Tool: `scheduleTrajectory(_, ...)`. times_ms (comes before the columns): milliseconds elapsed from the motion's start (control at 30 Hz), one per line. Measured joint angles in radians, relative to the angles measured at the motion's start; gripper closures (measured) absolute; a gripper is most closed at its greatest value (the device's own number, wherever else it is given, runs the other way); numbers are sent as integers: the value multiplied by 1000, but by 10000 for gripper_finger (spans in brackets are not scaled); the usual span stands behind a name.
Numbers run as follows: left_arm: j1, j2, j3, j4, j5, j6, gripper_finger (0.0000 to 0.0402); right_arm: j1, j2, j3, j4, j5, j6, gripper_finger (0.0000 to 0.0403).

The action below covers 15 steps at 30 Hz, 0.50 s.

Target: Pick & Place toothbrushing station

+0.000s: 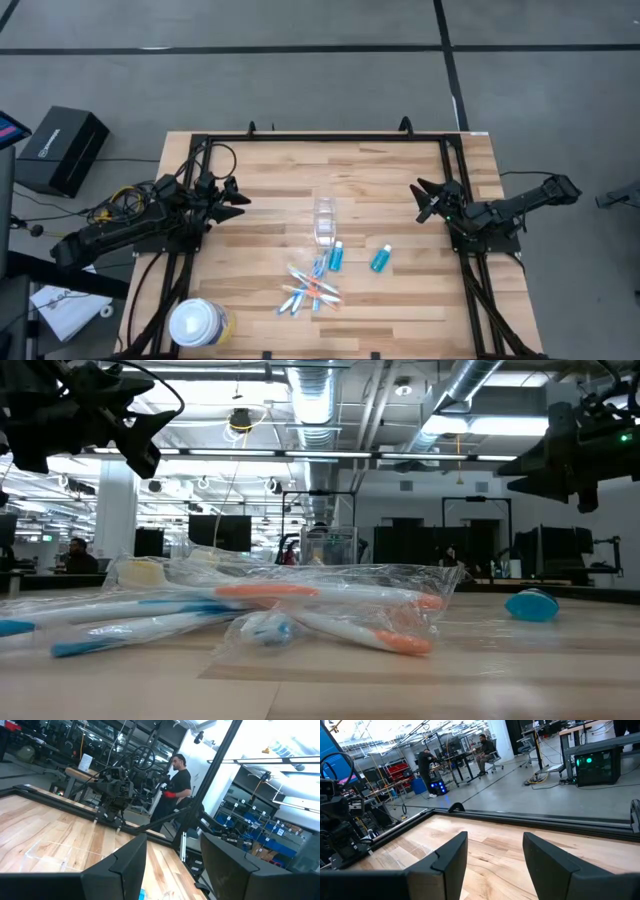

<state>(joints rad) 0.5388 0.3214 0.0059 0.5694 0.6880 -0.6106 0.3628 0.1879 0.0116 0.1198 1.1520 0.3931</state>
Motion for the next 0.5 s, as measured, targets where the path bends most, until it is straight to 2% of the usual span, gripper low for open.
scheduleTrajectory(500,0,0,0,2,-1,0,219,0,0,0,0,0,0,221)
